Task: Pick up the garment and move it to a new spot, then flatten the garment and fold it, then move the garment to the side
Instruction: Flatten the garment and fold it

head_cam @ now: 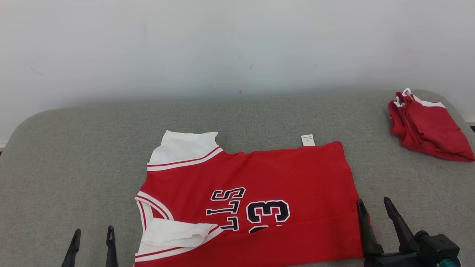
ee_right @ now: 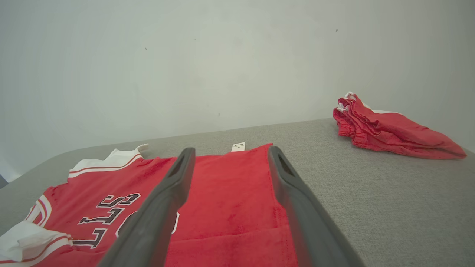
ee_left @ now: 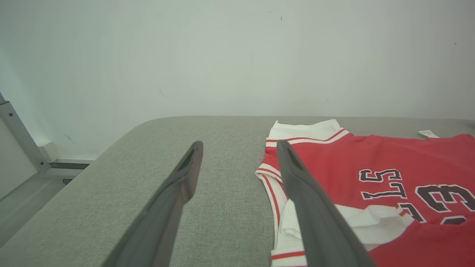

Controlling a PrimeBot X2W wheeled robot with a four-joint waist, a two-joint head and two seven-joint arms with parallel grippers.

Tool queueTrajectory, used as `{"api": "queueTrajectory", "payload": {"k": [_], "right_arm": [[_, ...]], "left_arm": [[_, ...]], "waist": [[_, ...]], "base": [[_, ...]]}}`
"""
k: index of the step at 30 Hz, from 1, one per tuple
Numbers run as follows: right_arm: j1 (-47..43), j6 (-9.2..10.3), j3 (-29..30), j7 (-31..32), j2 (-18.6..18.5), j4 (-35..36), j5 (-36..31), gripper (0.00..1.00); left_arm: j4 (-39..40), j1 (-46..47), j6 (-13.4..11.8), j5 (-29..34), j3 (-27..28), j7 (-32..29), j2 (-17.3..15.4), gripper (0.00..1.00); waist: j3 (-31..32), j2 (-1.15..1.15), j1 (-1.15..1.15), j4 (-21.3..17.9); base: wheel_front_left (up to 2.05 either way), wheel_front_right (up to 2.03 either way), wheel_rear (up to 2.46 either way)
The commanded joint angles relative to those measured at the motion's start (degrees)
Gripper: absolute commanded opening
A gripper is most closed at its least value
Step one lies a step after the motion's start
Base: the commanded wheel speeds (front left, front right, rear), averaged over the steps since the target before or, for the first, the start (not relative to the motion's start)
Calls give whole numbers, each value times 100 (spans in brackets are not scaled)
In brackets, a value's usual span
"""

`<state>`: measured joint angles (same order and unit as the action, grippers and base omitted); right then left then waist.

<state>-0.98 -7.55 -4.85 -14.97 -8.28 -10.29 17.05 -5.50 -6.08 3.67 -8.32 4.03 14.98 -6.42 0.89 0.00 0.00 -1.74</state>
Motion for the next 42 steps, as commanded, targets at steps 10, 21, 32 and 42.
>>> {"api": "queueTrajectory", "payload": {"k": [10, 21, 32, 42], "right_arm": [[861, 17, -125, -1, -190, -621, 66, 100], [2446, 17, -373, 363, -403, -1663, 152, 100], [4043, 17, -877, 892, -378, -2825, 271, 100], [5076, 17, -1364, 1210, -224, -3768, 479, 100]], "left_arm": [[-491, 1026, 236, -13, -17, 25, -281, 100], [-1375, 2991, 384, -572, -392, -525, -1046, 100], [-2280, 4874, 374, -1703, -1685, -1740, -1877, 100], [-3107, 5916, 372, -2453, -2714, -3062, -2260, 100]], "waist": [[-304, 0, 0, -207], [-1021, 0, 0, -516], [-1821, 0, 0, -781], [-2270, 0, 0, -922]], "base": [[0, 0, 0], [0, 0, 0], [0, 0, 0], [0, 0, 0]]}}
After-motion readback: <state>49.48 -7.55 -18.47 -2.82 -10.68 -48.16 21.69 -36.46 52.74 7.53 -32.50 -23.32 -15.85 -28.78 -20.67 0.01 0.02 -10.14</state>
